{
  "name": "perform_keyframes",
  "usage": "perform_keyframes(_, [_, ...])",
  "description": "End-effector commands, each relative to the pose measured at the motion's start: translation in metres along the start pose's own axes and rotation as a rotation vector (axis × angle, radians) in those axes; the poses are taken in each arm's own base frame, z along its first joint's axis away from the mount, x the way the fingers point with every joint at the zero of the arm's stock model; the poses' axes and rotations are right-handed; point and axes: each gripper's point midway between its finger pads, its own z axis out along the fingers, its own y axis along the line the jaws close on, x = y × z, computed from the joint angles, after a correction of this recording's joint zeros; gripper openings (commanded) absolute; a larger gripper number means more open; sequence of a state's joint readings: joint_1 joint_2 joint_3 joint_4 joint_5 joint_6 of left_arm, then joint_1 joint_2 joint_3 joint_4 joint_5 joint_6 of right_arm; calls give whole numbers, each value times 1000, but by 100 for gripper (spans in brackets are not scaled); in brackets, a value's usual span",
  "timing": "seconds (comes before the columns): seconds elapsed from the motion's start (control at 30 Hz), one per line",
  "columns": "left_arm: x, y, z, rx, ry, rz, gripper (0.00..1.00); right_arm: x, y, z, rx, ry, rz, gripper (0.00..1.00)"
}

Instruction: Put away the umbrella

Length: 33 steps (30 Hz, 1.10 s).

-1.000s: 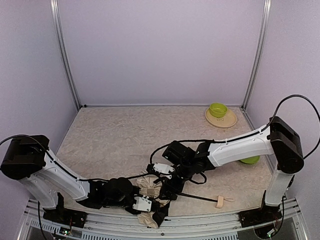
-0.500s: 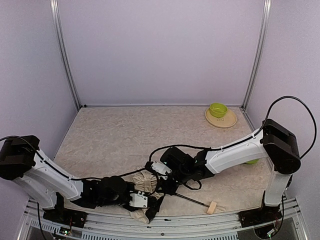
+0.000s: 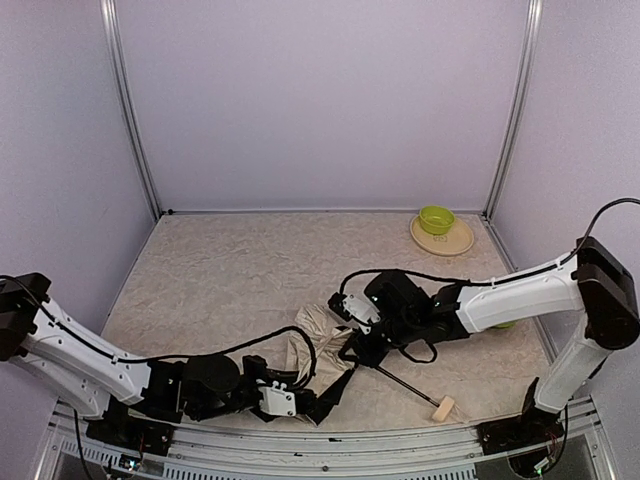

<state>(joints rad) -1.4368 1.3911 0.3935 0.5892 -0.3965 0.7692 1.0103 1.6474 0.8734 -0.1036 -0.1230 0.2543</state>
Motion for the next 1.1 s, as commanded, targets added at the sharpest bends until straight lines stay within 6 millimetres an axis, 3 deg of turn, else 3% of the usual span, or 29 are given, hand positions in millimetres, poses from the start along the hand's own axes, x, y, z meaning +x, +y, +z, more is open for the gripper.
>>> perform_keyframes(0.0, [-38, 8, -7, -9, -63, 54, 0, -67, -15, -47, -7, -265, 64, 0])
perform_keyframes(0.13, [-47, 5, -8, 22, -76, 74, 1, -90, -23, -78, -9, -370, 77, 0])
perform_keyframes(0.27, [-8, 0, 6, -21, 58, 170, 0, -105, -18, -98, -15, -424, 35, 0])
perform_keyframes(0.37, [11, 17, 23, -128, 193, 246, 0, -113, -13, -110, -1, -452, -13, 0])
perform_keyframes(0.53, [-19, 50, 40, -225, 193, 276, 1, -137, -10, -132, 112, -478, -164, 0])
perform_keyframes(0.8, [-30, 64, 37, -266, 157, 265, 32, -146, -21, -147, 252, -494, -355, 0])
perform_keyframes(0.93, [-37, 72, 27, -291, 134, 226, 42, -148, -34, -159, 376, -495, -473, 0])
perform_keyframes(1.07, [-39, 57, 9, -249, 68, 157, 62, -153, -40, -176, 470, -501, -581, 0])
